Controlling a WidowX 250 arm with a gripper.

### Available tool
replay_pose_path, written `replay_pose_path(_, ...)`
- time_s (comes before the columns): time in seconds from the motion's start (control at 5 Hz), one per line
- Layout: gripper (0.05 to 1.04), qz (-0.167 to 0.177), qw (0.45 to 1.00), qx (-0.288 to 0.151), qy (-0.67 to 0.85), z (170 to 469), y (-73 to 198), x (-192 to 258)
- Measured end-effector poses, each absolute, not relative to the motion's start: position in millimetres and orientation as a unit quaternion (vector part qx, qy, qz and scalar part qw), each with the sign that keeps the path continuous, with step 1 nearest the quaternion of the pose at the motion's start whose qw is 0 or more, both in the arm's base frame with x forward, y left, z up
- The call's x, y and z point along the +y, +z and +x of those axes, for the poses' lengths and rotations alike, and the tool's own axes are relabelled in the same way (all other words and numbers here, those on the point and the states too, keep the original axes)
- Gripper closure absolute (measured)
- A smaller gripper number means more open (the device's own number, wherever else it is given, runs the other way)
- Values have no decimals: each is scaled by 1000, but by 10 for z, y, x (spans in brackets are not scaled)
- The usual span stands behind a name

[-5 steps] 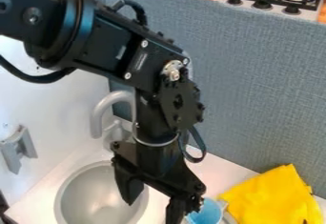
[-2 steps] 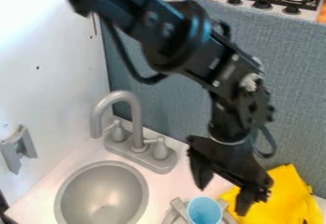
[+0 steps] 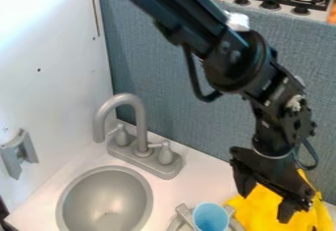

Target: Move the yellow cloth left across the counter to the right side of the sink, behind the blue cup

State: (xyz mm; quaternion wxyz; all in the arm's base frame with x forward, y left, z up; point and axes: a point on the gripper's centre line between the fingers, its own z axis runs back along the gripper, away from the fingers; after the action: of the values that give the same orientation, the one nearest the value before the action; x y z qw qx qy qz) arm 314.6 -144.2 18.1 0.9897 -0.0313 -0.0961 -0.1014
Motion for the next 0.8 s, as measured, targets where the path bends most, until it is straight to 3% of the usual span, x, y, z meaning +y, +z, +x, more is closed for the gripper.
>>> replay_pose_path(0.2, 83, -45, 985, -85, -144, 3328, 17, -1581)
replay_pose_path(0.8, 83, -2, 988, -87, -130, 3841, -790, -1663)
